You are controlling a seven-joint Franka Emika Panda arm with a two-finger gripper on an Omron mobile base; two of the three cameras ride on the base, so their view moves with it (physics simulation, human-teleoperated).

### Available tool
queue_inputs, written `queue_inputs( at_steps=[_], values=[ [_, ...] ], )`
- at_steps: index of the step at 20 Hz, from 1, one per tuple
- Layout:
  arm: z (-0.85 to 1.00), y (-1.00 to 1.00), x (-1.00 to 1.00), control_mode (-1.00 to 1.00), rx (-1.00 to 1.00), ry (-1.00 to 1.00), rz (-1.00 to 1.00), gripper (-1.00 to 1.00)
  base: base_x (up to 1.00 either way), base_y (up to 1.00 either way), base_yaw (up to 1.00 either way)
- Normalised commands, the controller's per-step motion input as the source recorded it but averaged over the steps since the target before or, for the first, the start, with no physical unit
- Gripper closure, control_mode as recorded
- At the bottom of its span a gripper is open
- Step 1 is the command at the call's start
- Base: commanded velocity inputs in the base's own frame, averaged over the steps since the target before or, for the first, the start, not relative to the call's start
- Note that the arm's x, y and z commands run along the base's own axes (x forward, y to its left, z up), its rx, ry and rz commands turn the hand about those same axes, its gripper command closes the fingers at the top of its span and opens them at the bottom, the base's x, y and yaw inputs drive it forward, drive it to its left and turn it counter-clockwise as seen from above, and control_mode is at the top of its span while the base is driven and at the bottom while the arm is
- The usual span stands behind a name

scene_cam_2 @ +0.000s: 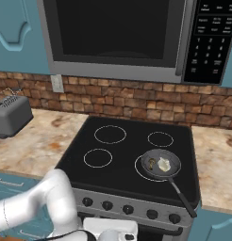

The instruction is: Put the garlic and mushroom in the pan. Then turn on the front right burner and set the heat to medium.

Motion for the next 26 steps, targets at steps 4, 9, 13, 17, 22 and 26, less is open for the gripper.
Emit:
queue_inputs(
  at_steps=[4,9,13,17,22,26],
  values=[
    [-0.28,-0.07,0.18,-1.00,0.25,-0.06,-0.01,-1.00,0.00,0.00,0.00],
    [-0.37,-0.26,-0.02,-1.00,0.10,-0.08,0.00,-1.00,0.00,0.00,0.00],
    [-0.03,-0.14,0.03,-1.00,0.00,-0.04,0.02,-1.00,0.00,0.00,0.00],
    [-0.11,-0.23,0.12,-1.00,0.00,0.00,0.00,-1.00,0.00,0.00,0.00],
    [-0.15,-0.09,0.32,-1.00,0.00,0.03,0.00,-1.00,0.00,0.00,0.00],
    [-0.36,0.00,0.46,-1.00,0.00,0.04,0.00,-1.00,0.00,0.00,0.00]
  ],
)
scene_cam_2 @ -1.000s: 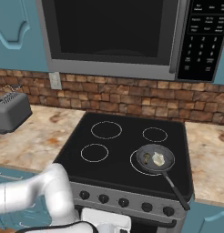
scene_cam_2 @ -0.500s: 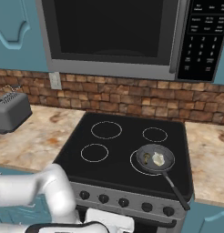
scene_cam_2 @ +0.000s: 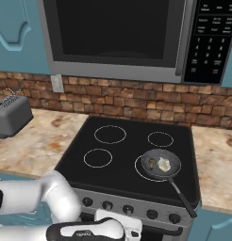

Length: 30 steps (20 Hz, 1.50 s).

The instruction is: Put the garlic and mushroom in the pan. Then turn on the front right burner and set the heat to medium.

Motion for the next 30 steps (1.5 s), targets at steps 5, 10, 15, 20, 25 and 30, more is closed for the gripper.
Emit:
queue_inputs(
  at_steps=[5,10,15,20,25,30],
  values=[
    [-0.24,-0.12,0.14,-1.00,0.00,0.01,0.00,-1.00,0.00,0.00,0.00],
    [-0.19,-0.35,0.00,-1.00,0.00,0.00,0.00,-1.00,0.00,0.00,0.00],
    [-0.37,0.00,-0.06,-1.00,0.00,0.00,0.00,-1.00,0.00,0.00,0.00],
    [-0.23,0.00,0.00,-1.00,0.00,0.00,0.00,-1.00,0.00,0.00,0.00],
    [-0.12,0.00,0.07,-1.00,0.00,0.00,0.00,-1.00,0.00,0.00,0.00],
    [0.00,0.00,0.20,-1.00,0.00,0.00,0.00,-1.00,0.00,0.00,0.00]
  ],
)
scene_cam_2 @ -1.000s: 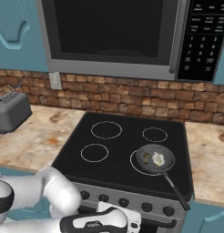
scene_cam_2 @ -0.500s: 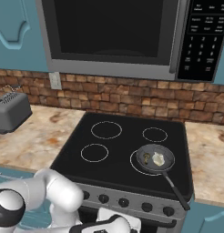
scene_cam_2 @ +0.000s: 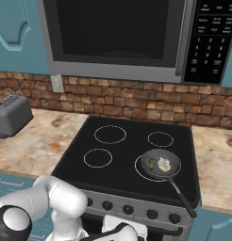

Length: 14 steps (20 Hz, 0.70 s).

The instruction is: Put the garlic and mushroom in the pan. Then turn on the front right burner and set the heat to medium.

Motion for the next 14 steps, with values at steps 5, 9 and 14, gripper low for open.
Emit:
queue_inputs(
  at_steps=[5,9,14],
  values=[
    [-0.03,0.00,0.17,-1.00,0.00,0.00,0.00,-1.00,0.00,0.00,0.00],
    [-0.27,0.00,0.03,-1.00,0.00,0.00,0.00,-1.00,0.00,0.00,0.00],
    [-0.08,0.00,0.02,-1.00,0.00,0.00,0.00,-1.00,0.00,0.00,0.00]
  ],
)
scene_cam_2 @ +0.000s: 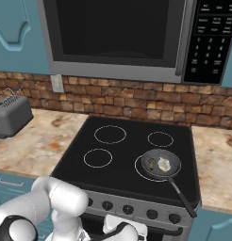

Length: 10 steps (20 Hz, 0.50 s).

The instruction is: Put the garlic and mushroom in the pan. Then turn on the front right burner and set the heat to medium.

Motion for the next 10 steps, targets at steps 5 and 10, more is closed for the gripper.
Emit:
queue_inputs(
  at_steps=[5,10],
  values=[
    [0.00,0.00,0.08,-1.00,0.00,0.00,0.00,-1.00,0.00,0.00,0.00],
    [0.00,0.00,0.24,-1.00,0.00,0.00,0.00,-1.00,0.00,0.00,0.00]
  ],
)
